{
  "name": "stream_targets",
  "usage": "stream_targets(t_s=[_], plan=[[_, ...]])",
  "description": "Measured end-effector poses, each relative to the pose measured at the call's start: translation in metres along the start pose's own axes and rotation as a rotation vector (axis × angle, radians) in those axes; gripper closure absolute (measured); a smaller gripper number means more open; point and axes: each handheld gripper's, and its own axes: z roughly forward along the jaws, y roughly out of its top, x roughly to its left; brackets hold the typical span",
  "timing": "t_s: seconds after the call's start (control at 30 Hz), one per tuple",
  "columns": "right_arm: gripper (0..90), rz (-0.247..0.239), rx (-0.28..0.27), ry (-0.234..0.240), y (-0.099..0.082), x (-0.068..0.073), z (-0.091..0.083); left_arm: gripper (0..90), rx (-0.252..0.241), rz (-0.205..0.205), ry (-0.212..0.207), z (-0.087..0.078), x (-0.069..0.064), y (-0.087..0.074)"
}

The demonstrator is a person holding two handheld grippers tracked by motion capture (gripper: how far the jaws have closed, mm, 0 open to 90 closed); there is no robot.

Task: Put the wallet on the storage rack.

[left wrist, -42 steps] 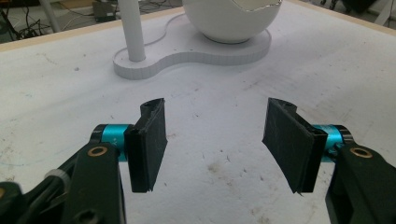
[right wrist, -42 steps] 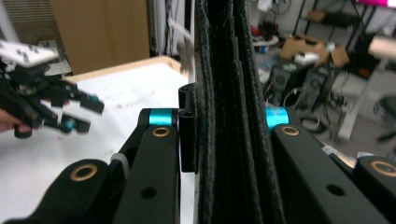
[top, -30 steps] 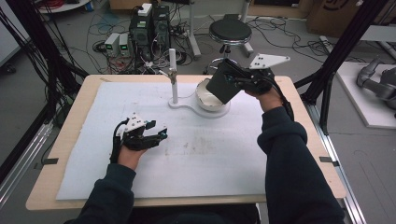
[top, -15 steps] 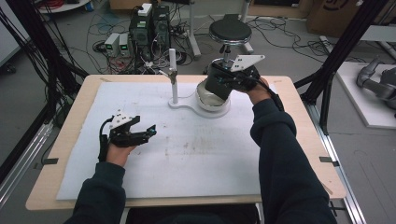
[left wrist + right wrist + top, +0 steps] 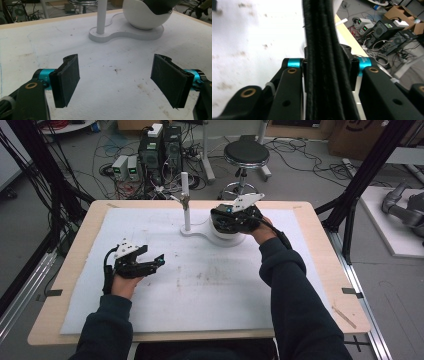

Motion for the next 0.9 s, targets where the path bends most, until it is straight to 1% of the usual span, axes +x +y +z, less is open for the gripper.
stream_targets(t_s=[0.03, 0.07, 0.13, 0.17, 0.2, 0.23, 0.27, 0.3, 0.33, 0.37, 0.4, 0.47, 0.53, 0.67, 0.8, 0.87, 0.9], plan=[[64.2, 0.021, -0.012, 0.007, -0.003, 0.001, 0.0, 22.8, 0.002, 0.003, 0.001, 0.0, 0.0, 0.0], [61.1, 0.056, 0.006, 0.018, -0.003, 0.002, 0.0, 22.8, 0.001, 0.002, 0.003, 0.0, 0.0, 0.0], [55.6, 0.103, 0.013, 0.037, -0.004, 0.003, 0.0, 22.8, 0.003, 0.001, 0.004, 0.0, 0.0, 0.0], [51.2, 0.133, 0.029, 0.041, -0.004, 0.003, 0.0, 22.8, 0.003, 0.001, 0.005, 0.0, 0.0, 0.0], [45.8, 0.174, 0.057, 0.05, -0.004, 0.003, 0.001, 22.8, 0.004, 0.001, 0.004, 0.0, 0.0, 0.0], [43.0, 0.196, 0.073, 0.063, -0.005, 0.004, 0.003, 22.8, 0.003, 0.001, 0.006, 0.0, 0.0, 0.0], [42.9, 0.213, 0.085, 0.064, -0.006, 0.006, 0.003, 22.8, 0.006, 0.004, 0.006, 0.0, 0.0, 0.0], [42.1, 0.21, 0.094, 0.054, -0.006, 0.008, 0.002, 22.8, 0.004, 0.003, 0.01, 0.0, 0.0, 0.0], [42.1, 0.198, 0.086, 0.043, -0.008, 0.01, 0.002, 22.8, 0.003, 0.001, 0.008, 0.0, 0.0, 0.0], [41.5, 0.197, 0.066, 0.034, -0.011, 0.012, 0.001, 22.8, 0.005, 0.002, 0.009, 0.0, 0.0, 0.0], [39.7, 0.209, 0.065, 0.034, -0.013, 0.014, 0.001, 22.8, 0.002, 0.0, 0.008, -0.001, 0.0, 0.0], [36.8, 0.216, 0.091, 0.033, -0.015, 0.014, 0.0, 22.8, 0.004, 0.002, 0.01, -0.001, 0.0, -0.001], [36.7, 0.19, 0.111, 0.018, -0.016, 0.015, -0.002, 22.8, 0.009, 0.004, 0.009, 0.0, 0.0, -0.001], [33.8, 0.169, 0.128, 0.02, -0.017, 0.017, -0.002, 22.9, 0.01, 0.003, 0.008, 0.0, 0.0, -0.001], [31.0, 0.179, 0.14, 0.022, -0.017, 0.018, -0.003, 22.9, 0.007, -0.002, 0.005, 0.0, 0.0, -0.001], [28.9, 0.165, 0.149, 0.027, -0.018, 0.02, -0.004, 23.3, 0.015, 0.003, 0.003, 0.0, 0.0, -0.001], [28.5, 0.162, 0.146, 0.034, -0.018, 0.021, -0.004, 23.3, 0.015, 0.002, 0.003, 0.0, 0.0, -0.001]])
